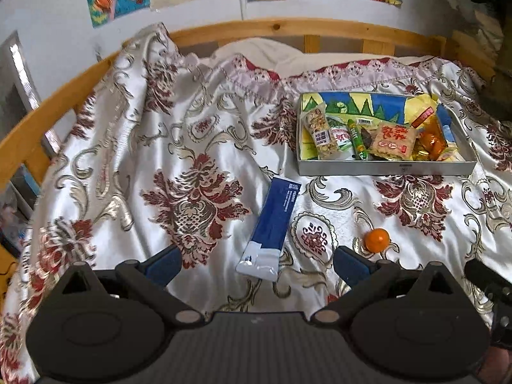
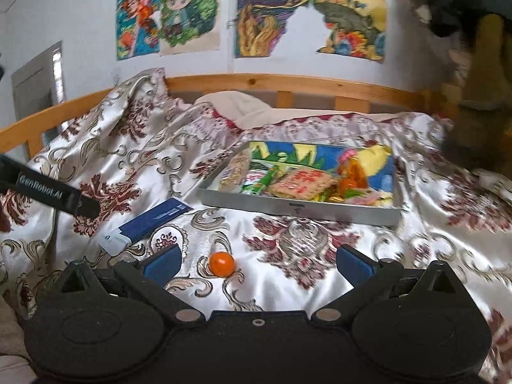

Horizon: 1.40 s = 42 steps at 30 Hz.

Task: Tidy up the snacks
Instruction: 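Move both tools down toward the blue tube and the mandarin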

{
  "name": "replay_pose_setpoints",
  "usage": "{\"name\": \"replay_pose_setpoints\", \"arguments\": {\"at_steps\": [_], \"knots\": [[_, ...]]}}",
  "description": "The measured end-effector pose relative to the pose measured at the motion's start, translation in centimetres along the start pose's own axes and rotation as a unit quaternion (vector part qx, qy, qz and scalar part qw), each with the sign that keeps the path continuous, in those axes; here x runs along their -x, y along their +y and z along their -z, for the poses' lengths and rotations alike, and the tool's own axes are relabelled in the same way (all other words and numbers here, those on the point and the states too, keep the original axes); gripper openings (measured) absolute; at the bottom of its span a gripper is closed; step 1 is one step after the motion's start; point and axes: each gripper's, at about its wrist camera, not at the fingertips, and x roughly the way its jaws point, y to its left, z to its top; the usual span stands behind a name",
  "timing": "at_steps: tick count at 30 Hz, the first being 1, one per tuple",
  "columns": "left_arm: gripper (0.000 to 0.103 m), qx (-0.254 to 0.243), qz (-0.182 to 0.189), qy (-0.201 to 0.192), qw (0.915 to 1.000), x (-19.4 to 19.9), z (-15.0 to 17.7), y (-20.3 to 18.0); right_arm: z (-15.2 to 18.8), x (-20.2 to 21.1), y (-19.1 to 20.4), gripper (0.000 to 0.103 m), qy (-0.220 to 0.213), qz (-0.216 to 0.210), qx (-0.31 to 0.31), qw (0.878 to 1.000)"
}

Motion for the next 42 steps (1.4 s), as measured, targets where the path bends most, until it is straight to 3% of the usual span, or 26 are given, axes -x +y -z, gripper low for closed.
{"name": "replay_pose_setpoints", "arguments": {"at_steps": [7, 16, 33, 38, 42], "knots": [[0.103, -0.048, -0.014, 0.007, 0.9987, -4.7, -1.7, 0.1, -0.4, -5.2, 1.3, 0.102, 0.022, -0.045, 0.034, 0.998], [0.103, -0.042, 0.010, 0.043, 0.9981, -9.1, -3.5, 0.1, 0.3, -10.2, 3.2, 0.101, 0.055, -0.061, 0.056, 0.995], [0.102, -0.048, 0.057, 0.087, 0.9934, -12.6, -3.2, 0.0, 1.2, -12.9, 3.4, 0.098, 0.101, -0.070, 0.039, 0.992], [0.098, -0.061, 0.077, 0.090, 0.9912, -13.2, -3.1, -0.5, 1.3, -13.0, 3.0, 0.089, 0.104, -0.076, 0.025, 0.991], [0.094, -0.085, 0.071, 0.094, 0.9894, -13.8, -3.0, -1.1, 1.6, -13.4, 2.8, 0.084, 0.109, -0.074, 0.011, 0.991]]}}
